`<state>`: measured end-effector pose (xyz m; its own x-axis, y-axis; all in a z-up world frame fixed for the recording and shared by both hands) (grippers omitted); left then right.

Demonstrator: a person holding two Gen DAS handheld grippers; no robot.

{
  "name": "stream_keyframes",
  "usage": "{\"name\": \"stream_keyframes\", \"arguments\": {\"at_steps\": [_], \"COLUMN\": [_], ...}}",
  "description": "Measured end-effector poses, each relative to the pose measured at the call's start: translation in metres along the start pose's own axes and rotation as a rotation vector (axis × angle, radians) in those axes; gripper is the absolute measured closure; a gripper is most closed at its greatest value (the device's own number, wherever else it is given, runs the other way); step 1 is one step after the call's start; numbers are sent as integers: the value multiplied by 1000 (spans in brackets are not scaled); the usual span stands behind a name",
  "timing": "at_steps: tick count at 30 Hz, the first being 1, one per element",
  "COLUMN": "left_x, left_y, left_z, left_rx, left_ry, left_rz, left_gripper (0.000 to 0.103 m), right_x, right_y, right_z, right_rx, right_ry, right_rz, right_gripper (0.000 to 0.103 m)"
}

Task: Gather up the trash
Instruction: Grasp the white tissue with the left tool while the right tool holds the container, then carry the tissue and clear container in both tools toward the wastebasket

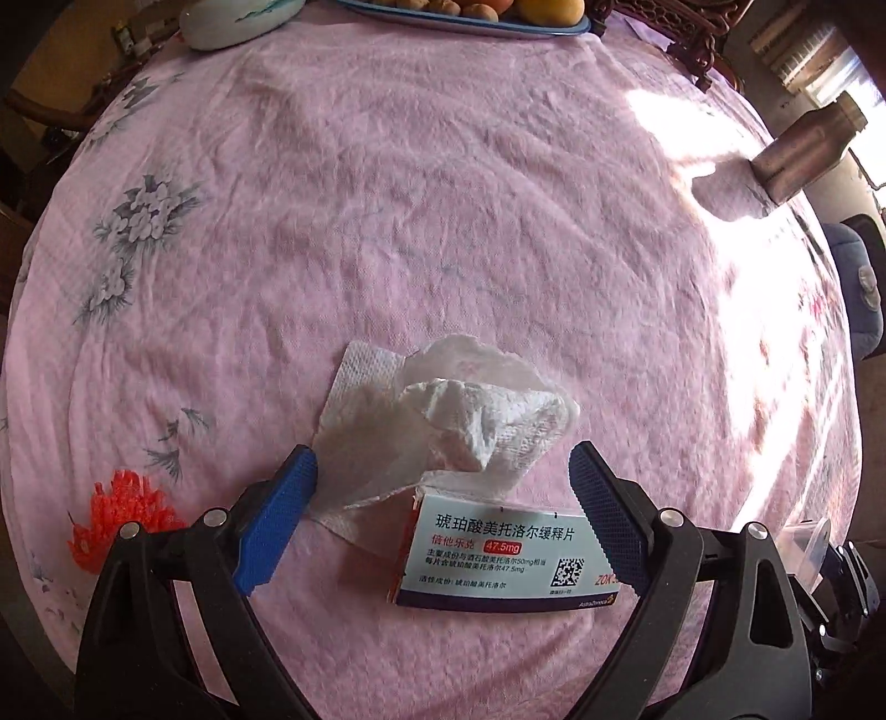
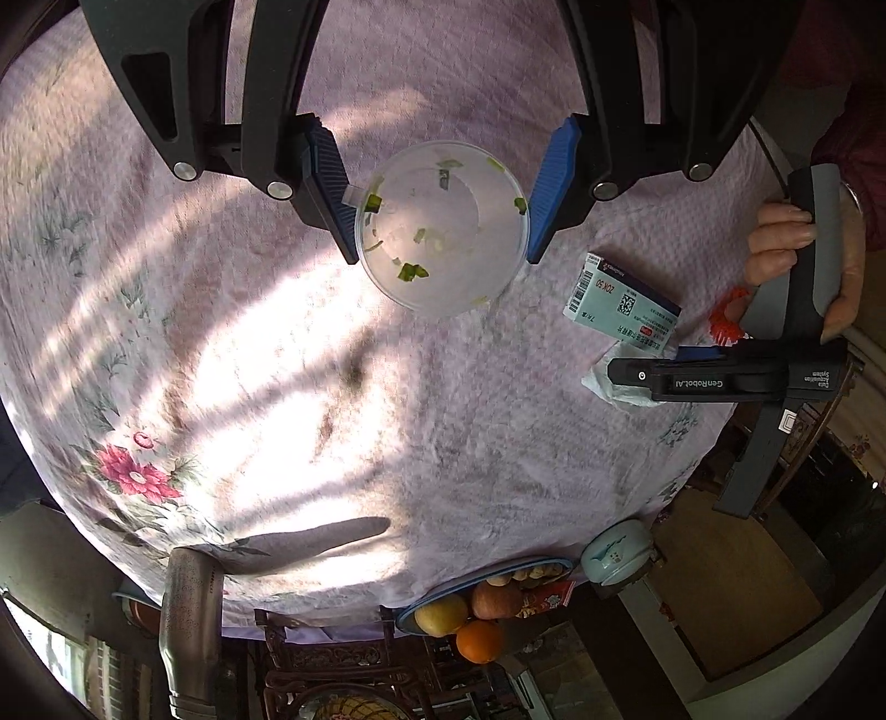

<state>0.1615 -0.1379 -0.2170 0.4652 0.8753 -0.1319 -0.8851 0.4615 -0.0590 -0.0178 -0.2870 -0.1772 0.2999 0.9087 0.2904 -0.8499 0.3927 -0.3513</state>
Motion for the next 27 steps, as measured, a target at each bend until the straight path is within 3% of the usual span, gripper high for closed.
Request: {"name": "stream_keyframes", "arguments": {"at_steps": [3,5,8,18,27], "left_x": [4,4,4,39,76], "left_y": [-4,-5,-2,24,73], "left_z": [-4,2,20,103,118], "left_rx": [-5,-36,-72,-250,-267], "left_ry": [2,6,46,57,46], "left_rz": [14,-3,-2,71,152], "left_gripper": [25,54,74,78,78], "right_x": [4,8,12,51,90], "right_y": [-1,-3,-8,-16,-13], "right_z": [0,2,5,11,14], "right_rx": [1,-9,-25,-50,-61], "right_ry": [-2,-3,-10,-73,-119], "right_rz": [10,21,26,96,183], "right_gripper": [44,44,44,45,45]}}
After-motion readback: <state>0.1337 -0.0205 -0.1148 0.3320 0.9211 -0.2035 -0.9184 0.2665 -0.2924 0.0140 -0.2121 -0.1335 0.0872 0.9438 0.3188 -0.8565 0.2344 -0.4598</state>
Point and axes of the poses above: each gripper's, at about its wrist camera, not at the fingertips, and z roughly against the way its jaws point, x to its left, y to its underside, the point moved 7 cm from there along -z, roughly the way its jaws point, and after that the axes turned 8 degrees about x, right-handed, at the moved point
